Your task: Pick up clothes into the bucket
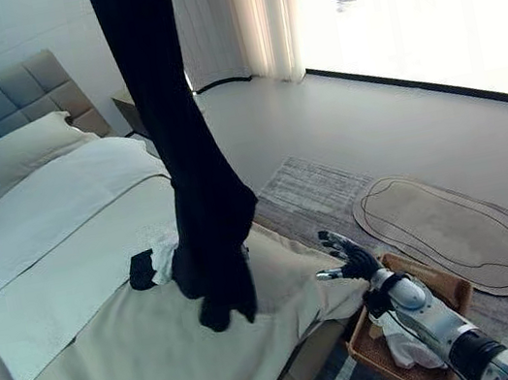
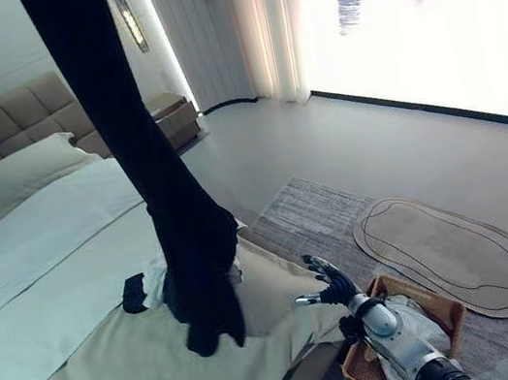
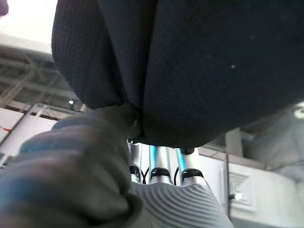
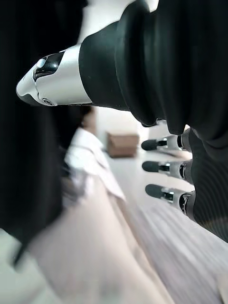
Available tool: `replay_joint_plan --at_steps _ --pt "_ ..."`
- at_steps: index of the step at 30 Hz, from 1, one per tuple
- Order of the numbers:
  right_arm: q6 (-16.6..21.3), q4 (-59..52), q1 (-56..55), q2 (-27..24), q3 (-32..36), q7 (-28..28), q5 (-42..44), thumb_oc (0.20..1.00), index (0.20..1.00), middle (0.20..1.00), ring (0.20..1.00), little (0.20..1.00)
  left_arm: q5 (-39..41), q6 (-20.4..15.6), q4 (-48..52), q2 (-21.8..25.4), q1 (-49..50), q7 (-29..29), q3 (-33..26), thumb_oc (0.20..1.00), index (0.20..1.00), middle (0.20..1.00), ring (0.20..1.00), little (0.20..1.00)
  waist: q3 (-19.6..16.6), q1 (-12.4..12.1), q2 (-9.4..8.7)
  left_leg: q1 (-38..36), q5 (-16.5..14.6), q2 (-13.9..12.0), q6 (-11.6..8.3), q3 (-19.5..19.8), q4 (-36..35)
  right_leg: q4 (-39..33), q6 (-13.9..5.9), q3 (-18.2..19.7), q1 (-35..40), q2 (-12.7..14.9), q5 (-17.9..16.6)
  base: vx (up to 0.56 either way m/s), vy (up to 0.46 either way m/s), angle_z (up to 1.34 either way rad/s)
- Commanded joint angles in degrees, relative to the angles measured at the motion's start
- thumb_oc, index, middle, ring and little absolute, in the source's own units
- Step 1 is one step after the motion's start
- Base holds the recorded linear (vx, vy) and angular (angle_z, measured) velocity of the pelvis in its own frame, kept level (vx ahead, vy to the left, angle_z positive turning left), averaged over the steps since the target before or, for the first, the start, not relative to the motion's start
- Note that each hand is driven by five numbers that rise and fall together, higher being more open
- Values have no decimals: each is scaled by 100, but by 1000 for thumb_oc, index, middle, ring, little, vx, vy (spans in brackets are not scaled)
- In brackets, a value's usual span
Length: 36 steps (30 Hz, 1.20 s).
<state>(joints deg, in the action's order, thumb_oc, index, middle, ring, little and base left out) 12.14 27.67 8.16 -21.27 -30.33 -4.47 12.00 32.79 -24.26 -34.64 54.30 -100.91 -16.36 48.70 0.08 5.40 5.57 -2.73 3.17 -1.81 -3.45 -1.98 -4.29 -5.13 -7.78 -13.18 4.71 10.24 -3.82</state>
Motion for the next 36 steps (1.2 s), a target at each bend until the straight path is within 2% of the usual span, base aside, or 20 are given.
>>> replay_joint_plan --at_steps 1,5,11,19,28,36 --pt "189 -304 435 102 -82 -117 221 1000 1000 1000 1000 1000 757 -4 -909 -50 -935 94 -27 200 200 200 200 200 -40 -132 -294 94 -350 41 166 -97 391 280 -423 53 -21 313 -88 0 0 0" --pt "91 -465 705 164 -378 -343 633 1000 1000 1000 1000 1000 901 48 -1121 -213 -1301 147 167 200 200 200 200 200 -79 -182 -276 72 -359 56 166 -94 391 269 -418 39 8 311 -89 0 0 0" --pt "9 -480 989 237 -737 -442 651 1000 1000 1000 1000 1000 1086 83 -1143 -376 -1309 269 117 200 200 200 200 200 -126 -254 -246 66 -364 59 163 -63 381 222 -409 20 39 293 -82 0 0 0" --pt "-80 574 1961 880 -1077 161 583 1000 1000 1000 1000 1000 1442 69 -1217 -722 -1559 277 366 200 200 200 200 200 -199 -397 -188 77 -343 55 153 4 390 183 -373 -31 93 256 -79 -3 0 1" --pt "-123 833 2228 1113 -1026 492 886 1000 1000 1000 1000 1000 1819 120 -1275 -1006 -1459 330 247 200 200 200 200 200 -223 -440 -185 49 -351 64 157 31 389 186 -353 -33 125 243 -80 -11 2 7" --pt "-49 1046 2594 1378 -658 1255 744 1000 1000 1000 1000 1000 1745 93 -1124 -1177 -1241 214 186 200 200 200 200 200 -241 -428 -158 44 -360 59 164 12 421 191 -335 -14 128 230 -79 0 0 0"
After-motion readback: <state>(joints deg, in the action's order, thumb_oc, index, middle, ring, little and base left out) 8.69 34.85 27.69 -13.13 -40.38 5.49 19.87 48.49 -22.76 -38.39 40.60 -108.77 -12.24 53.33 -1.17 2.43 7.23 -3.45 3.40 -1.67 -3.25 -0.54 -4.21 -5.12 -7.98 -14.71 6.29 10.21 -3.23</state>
